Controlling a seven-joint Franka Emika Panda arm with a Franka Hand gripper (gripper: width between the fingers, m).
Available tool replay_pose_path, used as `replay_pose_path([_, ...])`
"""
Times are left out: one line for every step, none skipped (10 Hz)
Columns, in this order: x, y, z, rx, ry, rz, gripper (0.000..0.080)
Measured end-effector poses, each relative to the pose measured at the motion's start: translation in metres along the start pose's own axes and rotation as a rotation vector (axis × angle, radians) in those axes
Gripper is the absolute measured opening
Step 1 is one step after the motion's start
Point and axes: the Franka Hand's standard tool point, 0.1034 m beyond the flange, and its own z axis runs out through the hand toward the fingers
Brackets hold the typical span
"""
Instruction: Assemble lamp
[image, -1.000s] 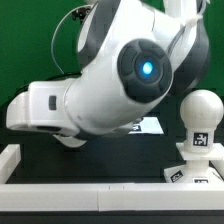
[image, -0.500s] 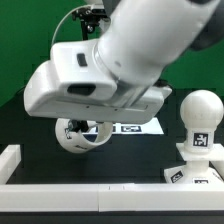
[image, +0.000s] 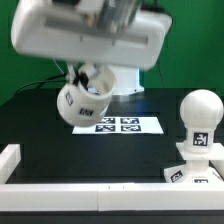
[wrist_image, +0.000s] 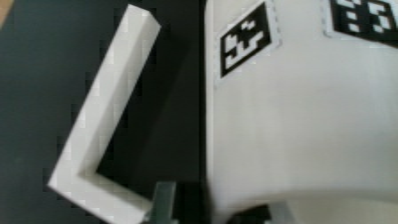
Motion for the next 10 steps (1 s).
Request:
replay_pose_path([0.005, -0.002, -0.014, -0.016, 0.113, -0.005, 0.0042])
replay_pose_path([0.002, -0.002, -0.010, -0.014, 0.162, -0.004, 0.0042])
replay_pose_path([0.006, 0.001, -0.008, -0.021, 0.245, -0.002, 0.0042])
replay_pose_path([0.007, 0.002, -0.010, -0.029, 0.298, -0.004, 0.0042])
replay_pose_path([0.008, 0.003, -0.014, -0.029, 0.366, 0.000, 0.0042])
replay_pose_path([0.008, -0.001, -0.034, 0.010, 0.421, 0.033, 0.0042])
replay_pose_path([0.012, -0.005, -0.057, 0.015, 0.534, 0.060, 0.0042])
replay_pose_path([0.016, -0.017, -0.066, 0.008, 0.653, 0.088, 0.0042])
replay_pose_path([0.021, -0.033, -0.064, 0.008, 0.722, 0.120, 0.0042])
replay_pose_path([0.021, -0.030, -0.064, -0.024, 0.775, 0.095, 0.0042])
